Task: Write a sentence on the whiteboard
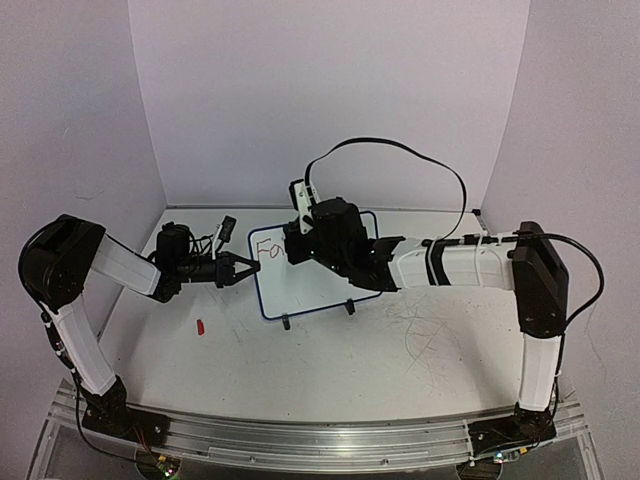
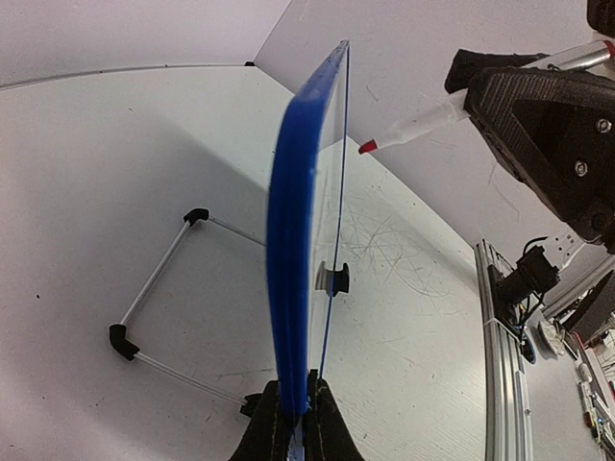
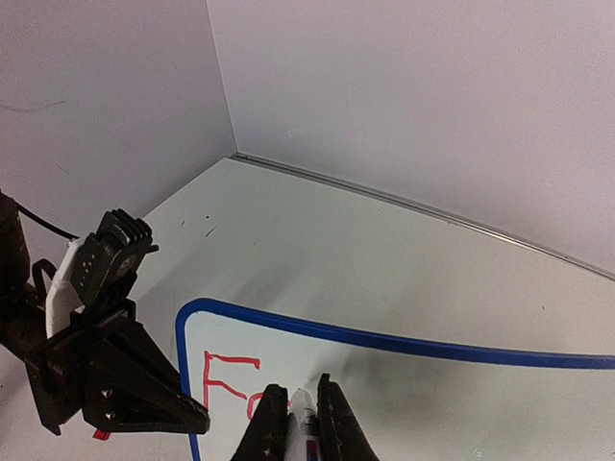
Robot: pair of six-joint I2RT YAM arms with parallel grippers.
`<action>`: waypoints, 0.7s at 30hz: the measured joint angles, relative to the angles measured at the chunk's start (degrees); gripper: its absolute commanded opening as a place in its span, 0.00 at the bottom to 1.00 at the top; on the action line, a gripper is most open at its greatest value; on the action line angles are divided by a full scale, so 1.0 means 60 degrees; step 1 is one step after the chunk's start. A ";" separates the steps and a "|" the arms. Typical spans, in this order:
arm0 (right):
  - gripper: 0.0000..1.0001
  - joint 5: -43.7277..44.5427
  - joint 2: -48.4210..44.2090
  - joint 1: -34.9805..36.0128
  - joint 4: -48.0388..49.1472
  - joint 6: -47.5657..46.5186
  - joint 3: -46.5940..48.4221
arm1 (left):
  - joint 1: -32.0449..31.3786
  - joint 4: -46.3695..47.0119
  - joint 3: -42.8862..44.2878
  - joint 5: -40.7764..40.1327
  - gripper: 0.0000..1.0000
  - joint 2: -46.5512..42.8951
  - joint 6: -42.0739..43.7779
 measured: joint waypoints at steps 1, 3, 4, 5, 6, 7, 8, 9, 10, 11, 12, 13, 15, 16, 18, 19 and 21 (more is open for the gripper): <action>0.00 0.0012 0.0045 -0.0004 0.0009 0.0000 0.0049 | -0.0001 -0.0016 0.0000 -0.0004 0.00 -0.0008 0.0004; 0.00 0.0029 0.0107 -0.0009 0.0016 0.0000 0.0106 | -0.0001 -0.0023 0.0000 -0.0009 0.00 -0.0012 0.0006; 0.00 0.0043 0.0131 -0.0009 0.0020 0.0000 0.0117 | -0.0001 -0.0026 0.0000 -0.0010 0.00 -0.0012 0.0008; 0.00 0.0063 0.0151 -0.0009 0.0019 0.0000 0.0122 | -0.0001 -0.0026 0.0000 -0.0011 0.00 -0.0012 0.0011; 0.00 0.0090 0.0166 -0.0009 0.0014 0.0000 0.0122 | -0.0001 -0.0024 0.0000 -0.0013 0.00 -0.0012 0.0013; 0.00 0.0122 0.0176 -0.0009 0.0011 0.0000 0.0122 | -0.0001 -0.0027 0.0000 -0.0013 0.00 -0.0012 0.0013; 0.00 0.0160 0.0179 -0.0009 0.0003 0.0000 0.0122 | -0.0001 -0.0027 0.0000 -0.0013 0.00 -0.0012 0.0015; 0.00 0.0199 0.0179 -0.0009 -0.0004 0.0001 0.0122 | -0.0001 -0.0027 0.0000 -0.0013 0.00 -0.0012 0.0018; 0.00 0.0233 0.0179 -0.0009 -0.0001 0.0004 0.0122 | -0.0001 -0.0027 0.0000 -0.0013 0.00 -0.0012 0.0021; 0.00 0.0262 0.0179 -0.0009 -0.0001 0.0004 0.0122 | -0.0001 -0.0027 0.0000 -0.0013 0.00 -0.0012 0.0023; 0.00 0.0296 0.0179 -0.0009 -0.0004 0.0004 0.0122 | -0.0001 -0.0027 0.0000 -0.0010 0.00 -0.0012 0.0027; 0.00 0.0321 0.0179 -0.0011 -0.0007 0.0004 0.0122 | -0.0001 -0.0030 0.0000 -0.0010 0.00 -0.0012 0.0033; 0.00 0.0361 0.0182 -0.0027 -0.0007 0.0004 0.0122 | -0.0001 -0.0031 0.0000 -0.0010 0.00 -0.0012 0.0035; 0.00 0.0375 0.0182 -0.0027 -0.0005 0.0004 0.0122 | -0.0001 -0.0031 0.0000 -0.0010 0.00 -0.0012 0.0036; 0.00 0.0395 0.0188 -0.0030 -0.0008 0.0004 0.0122 | -0.0001 -0.0031 0.0000 -0.0010 0.00 -0.0012 0.0039; 0.00 0.0409 0.0192 -0.0035 -0.0011 0.0004 0.0124 | -0.0001 -0.0034 0.0000 -0.0010 0.00 -0.0012 0.0039; 0.00 0.0442 0.0197 -0.0044 -0.0019 0.0010 0.0128 | -0.0001 -0.0035 0.0000 -0.0010 0.00 -0.0012 0.0039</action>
